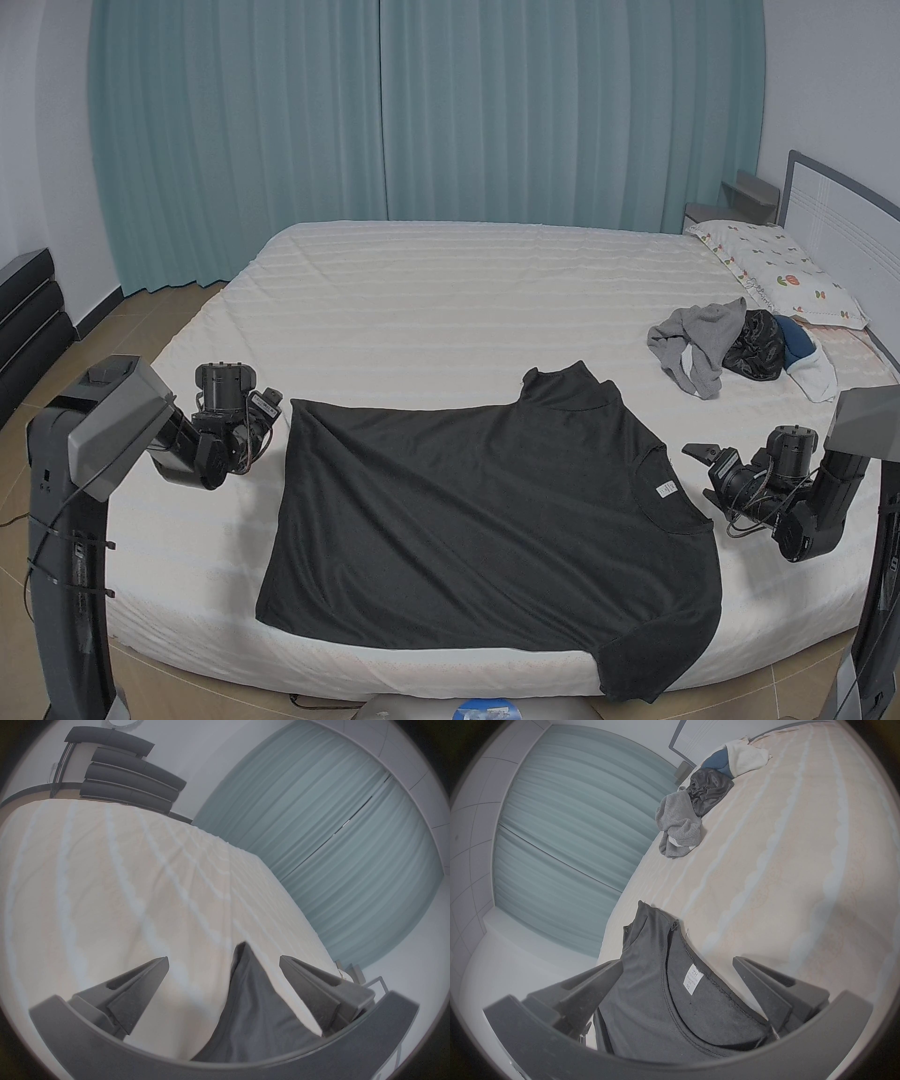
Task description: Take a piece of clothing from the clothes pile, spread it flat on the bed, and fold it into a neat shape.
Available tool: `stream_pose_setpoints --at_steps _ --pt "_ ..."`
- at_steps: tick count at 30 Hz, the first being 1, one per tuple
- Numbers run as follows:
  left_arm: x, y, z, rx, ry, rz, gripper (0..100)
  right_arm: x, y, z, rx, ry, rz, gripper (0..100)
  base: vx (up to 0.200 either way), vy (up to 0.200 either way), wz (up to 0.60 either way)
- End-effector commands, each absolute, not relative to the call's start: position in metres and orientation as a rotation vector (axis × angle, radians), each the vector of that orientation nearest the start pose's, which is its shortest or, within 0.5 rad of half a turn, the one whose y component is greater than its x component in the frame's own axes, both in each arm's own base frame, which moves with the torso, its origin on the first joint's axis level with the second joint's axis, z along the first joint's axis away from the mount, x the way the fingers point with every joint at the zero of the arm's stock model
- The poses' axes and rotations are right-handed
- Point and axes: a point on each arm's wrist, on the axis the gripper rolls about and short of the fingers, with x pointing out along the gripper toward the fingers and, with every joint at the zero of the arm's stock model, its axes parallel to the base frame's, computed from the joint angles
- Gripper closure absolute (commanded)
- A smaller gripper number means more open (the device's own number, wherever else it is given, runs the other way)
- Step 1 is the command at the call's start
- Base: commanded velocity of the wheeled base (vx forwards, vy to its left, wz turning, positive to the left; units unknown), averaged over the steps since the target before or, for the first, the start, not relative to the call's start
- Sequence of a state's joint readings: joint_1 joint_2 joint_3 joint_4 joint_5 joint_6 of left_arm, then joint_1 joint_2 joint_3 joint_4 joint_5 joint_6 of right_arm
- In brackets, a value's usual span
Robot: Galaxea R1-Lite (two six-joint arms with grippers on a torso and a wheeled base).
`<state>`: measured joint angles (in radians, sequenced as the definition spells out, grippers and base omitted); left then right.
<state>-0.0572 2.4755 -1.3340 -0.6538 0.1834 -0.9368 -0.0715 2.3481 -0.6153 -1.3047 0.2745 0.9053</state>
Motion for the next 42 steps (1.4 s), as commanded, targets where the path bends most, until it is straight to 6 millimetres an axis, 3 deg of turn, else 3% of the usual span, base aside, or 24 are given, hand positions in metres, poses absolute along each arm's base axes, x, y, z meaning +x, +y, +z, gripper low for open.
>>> stream_pose_setpoints --at_steps 1,5,6,13,18,30,42 --pt "0.382 -0.02 0.038 -0.893 0.435 0.289 0 0.344 -0.021 -0.011 0.968 0.489 -0.013 0 0.0 0.0 0.0" --pt "0.355 -0.019 0.03 -0.893 0.46 0.278 0 0.34 -0.021 -0.009 0.971 0.495 -0.013 0 -0.2 0.0 0.0" --pt "0.339 -0.018 0.027 -0.888 0.495 0.279 0 0.34 -0.021 -0.008 0.972 0.493 -0.012 0 -0.2 0.0 0.0" --pt "0.278 -0.021 0.025 -0.898 0.661 0.234 0 0.34 -0.02 -0.009 0.977 0.499 -0.013 0 -0.114 0.0 0.0" --pt "0.253 -0.031 0.012 -0.874 0.783 0.214 0 0.339 -0.019 -0.01 0.978 0.505 -0.013 0 0.0 0.0 0.0" --pt "0.248 -0.048 -0.006 -0.819 0.866 0.205 0 0.337 -0.019 -0.009 0.992 0.505 -0.016 0 0.0 0.0 0.0" --pt "0.257 -0.056 -0.017 -0.807 0.782 0.191 0 0.338 -0.019 -0.009 0.991 0.506 -0.015 0 0.0 0.0 0.0"
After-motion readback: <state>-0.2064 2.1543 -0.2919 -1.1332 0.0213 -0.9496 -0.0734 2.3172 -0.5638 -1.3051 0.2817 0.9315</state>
